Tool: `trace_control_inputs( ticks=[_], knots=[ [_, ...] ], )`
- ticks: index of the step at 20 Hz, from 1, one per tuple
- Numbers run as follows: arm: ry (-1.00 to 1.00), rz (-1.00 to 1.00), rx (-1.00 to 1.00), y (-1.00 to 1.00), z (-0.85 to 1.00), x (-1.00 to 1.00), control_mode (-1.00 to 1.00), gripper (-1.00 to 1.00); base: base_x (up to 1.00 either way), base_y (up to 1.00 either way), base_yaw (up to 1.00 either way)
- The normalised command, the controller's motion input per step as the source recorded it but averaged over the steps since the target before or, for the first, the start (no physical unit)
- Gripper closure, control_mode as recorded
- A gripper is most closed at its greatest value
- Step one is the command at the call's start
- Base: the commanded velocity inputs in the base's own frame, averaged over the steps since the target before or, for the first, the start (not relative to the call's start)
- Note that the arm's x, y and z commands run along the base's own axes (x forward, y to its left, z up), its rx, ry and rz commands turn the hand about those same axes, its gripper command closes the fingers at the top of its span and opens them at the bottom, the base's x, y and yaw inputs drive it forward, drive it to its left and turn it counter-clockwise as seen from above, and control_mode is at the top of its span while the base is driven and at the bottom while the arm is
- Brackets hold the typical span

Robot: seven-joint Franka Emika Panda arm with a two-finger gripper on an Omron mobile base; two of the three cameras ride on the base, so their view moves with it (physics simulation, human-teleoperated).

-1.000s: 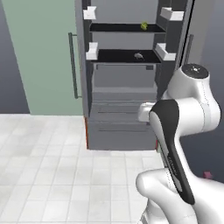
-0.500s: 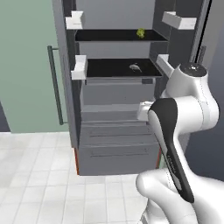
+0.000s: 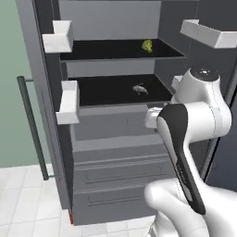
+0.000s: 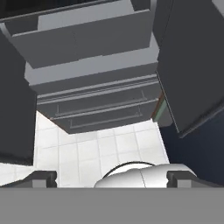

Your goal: Open the fridge, remove the banana, broccoli, and fish, and place them on any counter.

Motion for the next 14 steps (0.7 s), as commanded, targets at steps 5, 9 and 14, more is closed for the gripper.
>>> trace_control_inputs(
  ticks=[5, 9, 14],
  knots=[
    [0.0, 0.0, 0.0, 0.0, 0.0, 0.0, 1.0, -1.0, 1.0, 0.29, -0.23],
    [0.0, 0.0, 0.0, 0.0, 0.0, 0.0, 1.0, -1.0, 0.93, 0.14, -0.18],
    [-0.13, -0.02, -0.08, 0.05, 0.51, 0.0, -1.0, -1.0, 0.0, 0.0, 0.0]
  ],
)
